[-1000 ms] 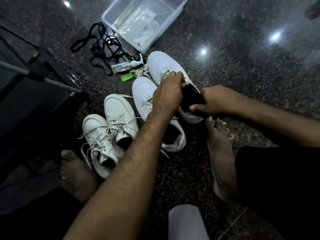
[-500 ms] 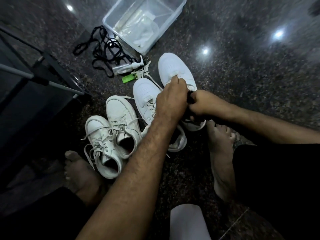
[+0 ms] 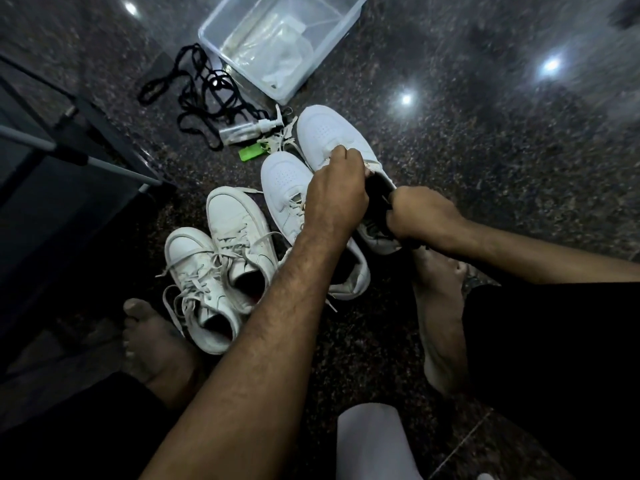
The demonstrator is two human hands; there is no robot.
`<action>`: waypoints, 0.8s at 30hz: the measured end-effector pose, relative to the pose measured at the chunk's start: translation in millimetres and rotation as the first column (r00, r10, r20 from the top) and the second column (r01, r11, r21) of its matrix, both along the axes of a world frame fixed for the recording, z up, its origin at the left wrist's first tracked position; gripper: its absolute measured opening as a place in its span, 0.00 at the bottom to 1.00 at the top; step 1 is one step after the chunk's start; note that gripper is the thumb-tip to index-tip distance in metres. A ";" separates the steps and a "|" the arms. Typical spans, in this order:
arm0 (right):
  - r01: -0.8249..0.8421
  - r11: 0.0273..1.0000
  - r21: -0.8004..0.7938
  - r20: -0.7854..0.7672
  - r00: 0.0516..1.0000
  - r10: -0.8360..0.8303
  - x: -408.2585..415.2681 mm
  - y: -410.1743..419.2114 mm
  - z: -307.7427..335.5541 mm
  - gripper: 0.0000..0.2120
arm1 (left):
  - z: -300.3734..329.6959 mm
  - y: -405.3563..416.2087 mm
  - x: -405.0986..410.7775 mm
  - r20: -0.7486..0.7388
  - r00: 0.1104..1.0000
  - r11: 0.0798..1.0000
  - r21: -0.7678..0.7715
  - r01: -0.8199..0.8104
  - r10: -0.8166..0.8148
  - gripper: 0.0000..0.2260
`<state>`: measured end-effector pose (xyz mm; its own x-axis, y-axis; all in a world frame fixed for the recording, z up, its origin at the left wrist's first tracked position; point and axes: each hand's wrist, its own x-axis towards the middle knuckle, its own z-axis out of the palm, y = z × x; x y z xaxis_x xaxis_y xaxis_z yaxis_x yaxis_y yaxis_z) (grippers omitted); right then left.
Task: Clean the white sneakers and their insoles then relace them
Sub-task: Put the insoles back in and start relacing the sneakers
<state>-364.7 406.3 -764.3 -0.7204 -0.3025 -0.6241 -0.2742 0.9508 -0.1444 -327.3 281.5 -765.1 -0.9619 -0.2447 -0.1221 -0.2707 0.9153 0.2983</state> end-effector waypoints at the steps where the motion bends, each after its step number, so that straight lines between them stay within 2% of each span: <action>1: -0.017 1.000 0.018 -0.026 1.000 0.018 1.1 -1.6 1.2 0.12 | 1.3 -0.5 -1.1 0.012 1.000 1.000 -0.017 0.015 -0.015 0.07; 6: -0.061 0.997 0.041 -0.082 0.995 0.064 3.9 -5.5 6.6 0.12 | 3.1 -1.3 -1.3 0.068 0.997 0.998 -0.060 0.028 -0.024 0.08; 7: -0.040 0.999 0.028 -0.029 0.999 0.041 1.2 -5.6 9.8 0.11 | 2.9 -1.1 -1.2 0.071 0.997 0.998 -0.060 0.025 -0.021 0.08; 9: 0.099 0.992 -0.073 0.251 0.965 -0.078 -7.9 -7.3 17.6 0.09 | 2.1 -0.6 -1.1 0.074 0.997 0.999 -0.053 0.004 0.000 0.08; 11: 0.336 0.937 -0.098 0.560 0.797 -0.227 -17.5 -6.6 25.7 0.12 | 0.2 -1.2 -0.3 0.063 0.998 0.999 -0.033 -0.028 0.030 0.07; 12: 0.450 0.889 -0.085 0.661 0.693 -0.288 -20.0 -3.8 27.6 0.11 | -0.9 -1.8 0.6 0.052 0.998 0.999 -0.021 -0.041 0.042 0.07; 15: 0.667 0.744 -0.035 0.799 0.466 -0.381 -12.6 7.4 22.2 0.09 | -1.5 -3.7 2.5 0.026 0.998 0.998 -0.008 -0.062 0.062 0.06; 18: 0.810 0.586 -0.029 0.851 0.327 -0.411 8.4 10.3 14.5 0.09 | -2.9 -2.9 5.4 0.008 0.999 0.998 -0.035 -0.052 0.052 0.07; 20: 0.842 0.535 -0.076 0.849 0.336 -0.408 18.4 6.2 11.2 0.09 | -4.0 0.3 9.4 0.002 1.000 0.999 -0.048 0.000 0.000 0.08; 21: 0.830 0.543 -0.129 0.823 0.395 -0.408 21.0 3.3 11.7 0.09 | -3.5 2.9 11.2 0.001 1.000 0.999 -0.037 0.031 -0.031 0.08; 22: 0.798 0.573 -0.188 0.776 0.478 -0.411 22.2 -0.6 13.1 0.09 | -2.0 4.9 12.5 0.005 0.998 0.998 -0.018 0.055 -0.055 0.09; 24: 0.661 0.700 -0.271 0.606 0.682 -0.409 17.7 -8.1 20.4 0.08 | 3.0 5.7 14.2 0.029 0.997 0.997 0.022 0.073 -0.073 0.09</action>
